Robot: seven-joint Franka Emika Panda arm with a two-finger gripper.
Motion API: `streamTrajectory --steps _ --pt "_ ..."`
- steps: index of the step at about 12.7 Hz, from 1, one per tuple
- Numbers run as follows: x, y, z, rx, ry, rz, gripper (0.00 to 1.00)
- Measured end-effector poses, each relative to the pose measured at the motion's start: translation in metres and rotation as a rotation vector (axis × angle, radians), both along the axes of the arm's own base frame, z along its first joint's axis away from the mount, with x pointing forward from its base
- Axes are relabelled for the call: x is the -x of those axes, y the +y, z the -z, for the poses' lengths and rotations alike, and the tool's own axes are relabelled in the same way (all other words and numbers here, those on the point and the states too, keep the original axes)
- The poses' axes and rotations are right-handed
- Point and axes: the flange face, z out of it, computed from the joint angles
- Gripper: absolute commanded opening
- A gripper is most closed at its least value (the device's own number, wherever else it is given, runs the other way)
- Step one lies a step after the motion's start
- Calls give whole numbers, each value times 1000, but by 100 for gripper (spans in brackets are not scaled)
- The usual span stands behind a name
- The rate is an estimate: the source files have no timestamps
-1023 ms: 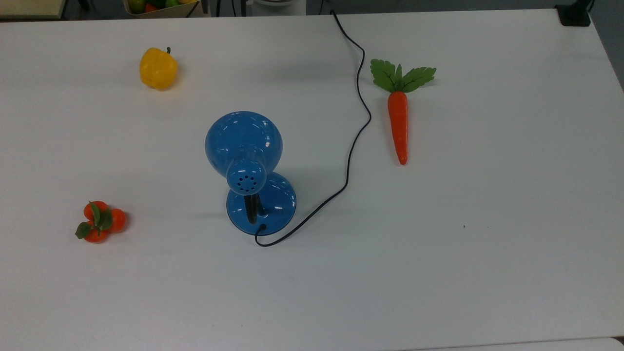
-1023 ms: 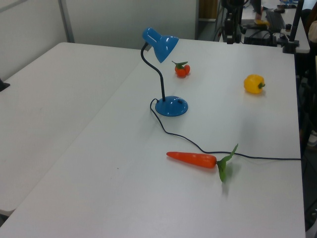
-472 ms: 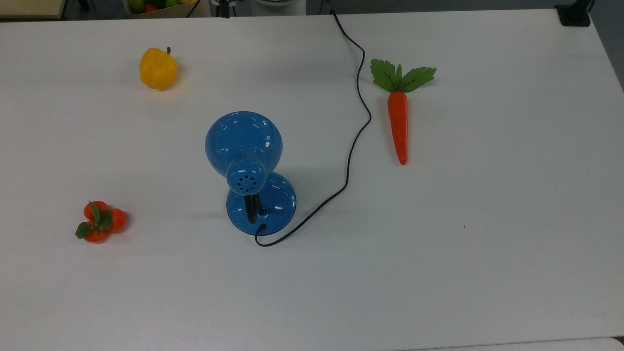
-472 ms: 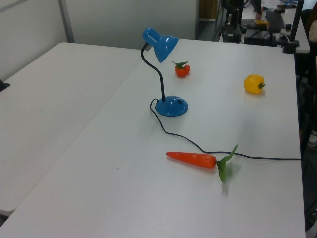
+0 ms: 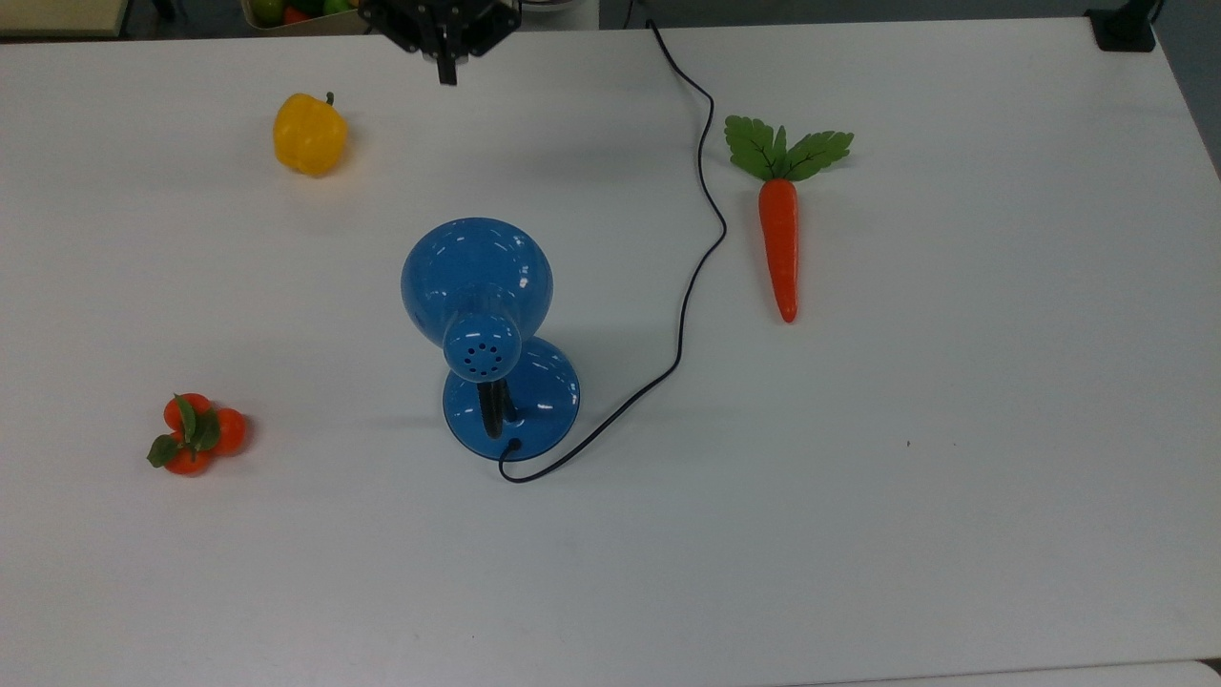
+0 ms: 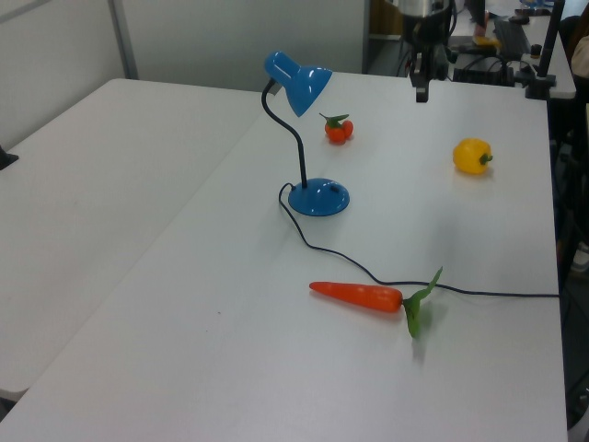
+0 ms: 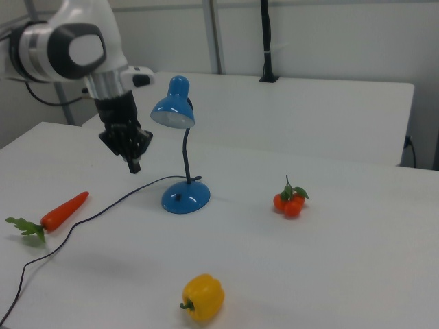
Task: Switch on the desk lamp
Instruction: 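Move the gripper down toward the switch on the lamp base, then press the switch on the blue lamp base with the gripper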
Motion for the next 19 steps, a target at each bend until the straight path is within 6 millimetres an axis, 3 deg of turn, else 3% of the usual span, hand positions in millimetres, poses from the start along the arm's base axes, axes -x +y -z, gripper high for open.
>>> streamTrajectory --steps 6,10,14,19 --pt "-22 7 89 -15 -45 -31 0" --pt "-47 12 139 -29 -111 -26 0" --pt "-71 24 177 -58 -232 14 0" --pt "-85 36 183 -83 -358 -3 0"
